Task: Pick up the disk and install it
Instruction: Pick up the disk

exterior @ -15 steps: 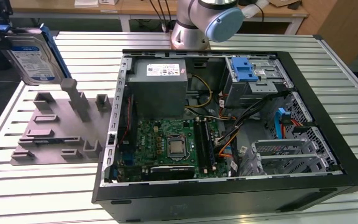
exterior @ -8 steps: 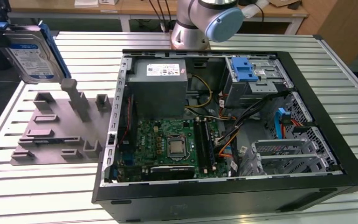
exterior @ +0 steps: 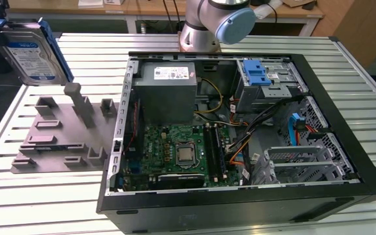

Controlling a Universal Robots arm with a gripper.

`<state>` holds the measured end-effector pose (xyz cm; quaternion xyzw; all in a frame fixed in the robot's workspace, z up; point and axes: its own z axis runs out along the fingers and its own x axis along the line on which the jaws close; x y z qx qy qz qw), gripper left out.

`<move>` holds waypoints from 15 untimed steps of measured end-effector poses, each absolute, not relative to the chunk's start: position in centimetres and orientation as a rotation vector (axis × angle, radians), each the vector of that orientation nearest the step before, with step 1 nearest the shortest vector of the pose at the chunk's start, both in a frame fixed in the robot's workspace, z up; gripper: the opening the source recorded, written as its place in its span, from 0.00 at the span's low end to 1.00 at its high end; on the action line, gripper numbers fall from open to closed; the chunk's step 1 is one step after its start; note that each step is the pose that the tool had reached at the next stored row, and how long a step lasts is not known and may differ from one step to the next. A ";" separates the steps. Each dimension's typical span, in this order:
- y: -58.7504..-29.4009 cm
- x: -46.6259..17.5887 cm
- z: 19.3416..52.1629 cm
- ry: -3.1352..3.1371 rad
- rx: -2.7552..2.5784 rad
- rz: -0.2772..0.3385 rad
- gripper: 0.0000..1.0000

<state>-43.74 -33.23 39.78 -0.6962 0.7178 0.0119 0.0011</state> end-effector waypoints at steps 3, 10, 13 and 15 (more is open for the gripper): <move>-33.2 -43.7 40.1 2.254 -2.186 0.037 0.36; -33.2 -43.7 40.9 2.253 -2.186 0.037 0.36; -33.2 -43.7 41.2 2.253 -2.185 0.037 0.36; -33.2 -43.7 41.4 2.253 -2.186 0.037 0.36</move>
